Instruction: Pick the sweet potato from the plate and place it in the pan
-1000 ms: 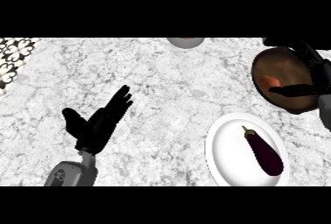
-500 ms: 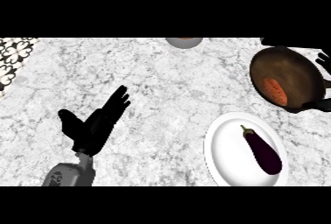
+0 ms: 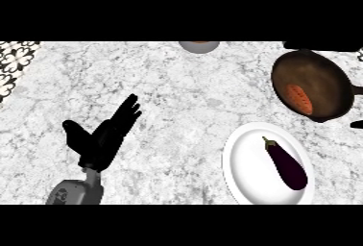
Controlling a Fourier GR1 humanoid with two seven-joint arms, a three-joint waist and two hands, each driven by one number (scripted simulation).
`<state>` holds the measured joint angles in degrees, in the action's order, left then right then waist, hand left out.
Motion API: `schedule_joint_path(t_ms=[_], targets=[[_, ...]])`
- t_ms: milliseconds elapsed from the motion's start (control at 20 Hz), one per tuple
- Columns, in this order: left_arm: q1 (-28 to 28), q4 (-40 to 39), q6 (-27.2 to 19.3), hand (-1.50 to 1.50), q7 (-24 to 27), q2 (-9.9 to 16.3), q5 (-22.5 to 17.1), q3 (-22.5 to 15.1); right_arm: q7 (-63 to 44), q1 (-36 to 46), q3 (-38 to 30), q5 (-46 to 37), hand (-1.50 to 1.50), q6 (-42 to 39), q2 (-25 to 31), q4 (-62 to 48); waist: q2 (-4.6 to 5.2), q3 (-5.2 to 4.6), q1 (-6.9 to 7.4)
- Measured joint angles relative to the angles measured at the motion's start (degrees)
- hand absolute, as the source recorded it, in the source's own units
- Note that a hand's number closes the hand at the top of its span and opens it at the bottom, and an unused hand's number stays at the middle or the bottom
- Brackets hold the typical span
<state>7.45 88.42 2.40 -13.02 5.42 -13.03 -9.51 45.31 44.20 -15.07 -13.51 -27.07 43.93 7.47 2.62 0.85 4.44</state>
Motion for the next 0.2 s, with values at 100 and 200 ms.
schedule_joint_path(t_ms=[100,200], targets=[[-0.1,0.2,-0.2,0.0,0.0,-0.3,0.1,-0.3,-0.2,-0.6,0.3,-0.1,-1.5,-0.8,0.9,0.8,-0.11,0.02,-0.16],[-0.4,0.0,-0.1,0.0,0.5,-0.5,0.3,-0.4,-0.3,-1.0,0.5,0.0,-1.5,-0.9,1.0,1.5,-0.1,0.01,-0.08]])
